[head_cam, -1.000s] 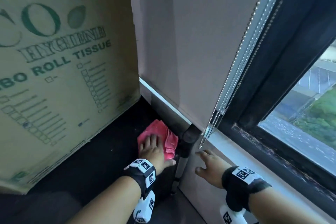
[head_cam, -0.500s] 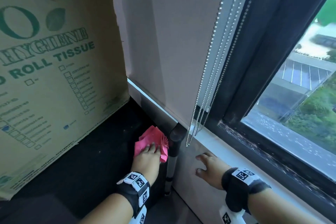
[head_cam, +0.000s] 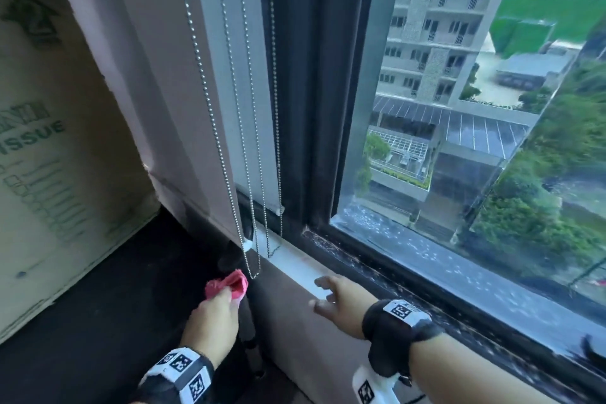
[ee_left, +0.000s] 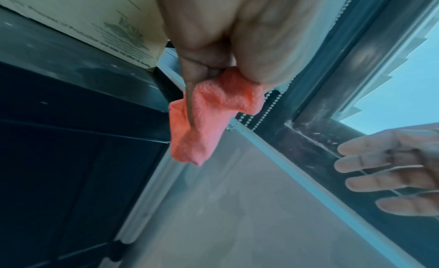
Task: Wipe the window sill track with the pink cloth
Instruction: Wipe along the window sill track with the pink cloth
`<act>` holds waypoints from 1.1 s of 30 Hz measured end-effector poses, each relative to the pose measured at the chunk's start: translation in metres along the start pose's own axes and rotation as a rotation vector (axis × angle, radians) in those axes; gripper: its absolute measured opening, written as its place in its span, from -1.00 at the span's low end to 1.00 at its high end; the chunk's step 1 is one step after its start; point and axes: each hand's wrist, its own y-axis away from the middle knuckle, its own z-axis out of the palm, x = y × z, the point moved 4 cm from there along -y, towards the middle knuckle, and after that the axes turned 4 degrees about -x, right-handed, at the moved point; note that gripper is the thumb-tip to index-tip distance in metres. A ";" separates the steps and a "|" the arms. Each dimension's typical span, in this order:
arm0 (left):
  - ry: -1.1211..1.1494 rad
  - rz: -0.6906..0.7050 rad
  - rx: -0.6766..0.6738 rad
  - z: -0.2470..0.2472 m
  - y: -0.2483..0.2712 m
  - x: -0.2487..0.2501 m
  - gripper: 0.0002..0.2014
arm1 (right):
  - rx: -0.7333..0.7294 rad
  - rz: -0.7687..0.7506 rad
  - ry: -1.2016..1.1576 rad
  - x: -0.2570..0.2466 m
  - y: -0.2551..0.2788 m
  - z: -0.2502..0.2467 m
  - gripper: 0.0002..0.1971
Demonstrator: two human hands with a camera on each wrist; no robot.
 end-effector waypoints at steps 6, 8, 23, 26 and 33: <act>0.173 0.048 0.003 0.013 0.009 0.078 -0.79 | 0.083 -0.065 -0.074 0.015 0.029 -0.024 -0.43; 0.227 0.089 0.009 0.016 0.011 0.109 -0.80 | 0.096 -0.067 -0.226 0.022 0.033 -0.031 -0.47; 0.453 0.607 -0.274 0.009 0.016 0.267 -0.44 | 0.620 -0.024 -0.989 0.074 0.061 -0.133 -0.93; 0.127 0.670 -0.030 -0.002 -0.016 0.259 -0.48 | 0.732 -0.123 -0.825 0.067 0.072 -0.160 -0.74; -0.468 0.594 -0.119 0.028 -0.057 0.221 -0.34 | 0.554 -0.089 0.039 0.052 0.029 -0.142 -0.41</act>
